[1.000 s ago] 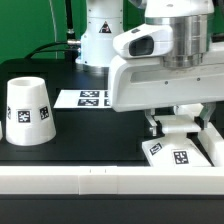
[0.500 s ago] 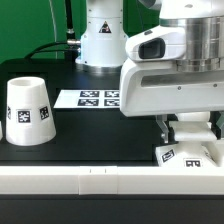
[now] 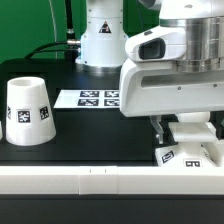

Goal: Assemble lamp

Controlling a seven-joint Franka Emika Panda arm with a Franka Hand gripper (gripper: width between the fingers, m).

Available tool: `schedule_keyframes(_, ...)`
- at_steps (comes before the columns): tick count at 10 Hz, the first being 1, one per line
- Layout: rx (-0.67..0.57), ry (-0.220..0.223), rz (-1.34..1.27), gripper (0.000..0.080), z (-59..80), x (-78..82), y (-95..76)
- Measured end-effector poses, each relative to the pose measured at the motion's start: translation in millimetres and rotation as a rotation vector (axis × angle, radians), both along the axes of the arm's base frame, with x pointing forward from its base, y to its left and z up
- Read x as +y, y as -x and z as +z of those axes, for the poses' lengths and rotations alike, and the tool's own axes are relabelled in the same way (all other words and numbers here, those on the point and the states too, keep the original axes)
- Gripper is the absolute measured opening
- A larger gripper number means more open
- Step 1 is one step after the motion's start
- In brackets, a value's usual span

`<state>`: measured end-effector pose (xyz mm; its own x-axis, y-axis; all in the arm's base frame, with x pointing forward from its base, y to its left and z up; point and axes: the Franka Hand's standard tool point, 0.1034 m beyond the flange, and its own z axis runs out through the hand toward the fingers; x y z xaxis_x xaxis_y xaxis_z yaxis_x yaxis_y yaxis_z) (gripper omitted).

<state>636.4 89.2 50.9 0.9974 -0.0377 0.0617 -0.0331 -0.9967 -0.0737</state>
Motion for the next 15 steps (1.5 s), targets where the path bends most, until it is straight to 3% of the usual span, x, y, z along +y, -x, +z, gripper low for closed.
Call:
schedule_keyframes(2, -0.01, -0.002, -0.011, 0.0696, 1.7, 0.6, 3.1)
schedule_keyframes(4, -0.002, -0.008, -0.03, 0.0699, 10.8, 2.6, 39.1)
schedule_keyframes(7, 0.033, -0.014, -0.025, 0.0699, 25.5, 18.0, 94.6)
schedule_keyframes(9, 0.052, -0.02, -0.016, 0.0699, 30.0, 32.9, 119.6)
schedule_keyframes(14, 0.1, -0.018, -0.003, 0.0699, 27.0, 34.9, 125.2)
schedule_keyframes(15, 0.19, -0.013, 0.028, 0.0699, 24.9, 36.2, 129.6)
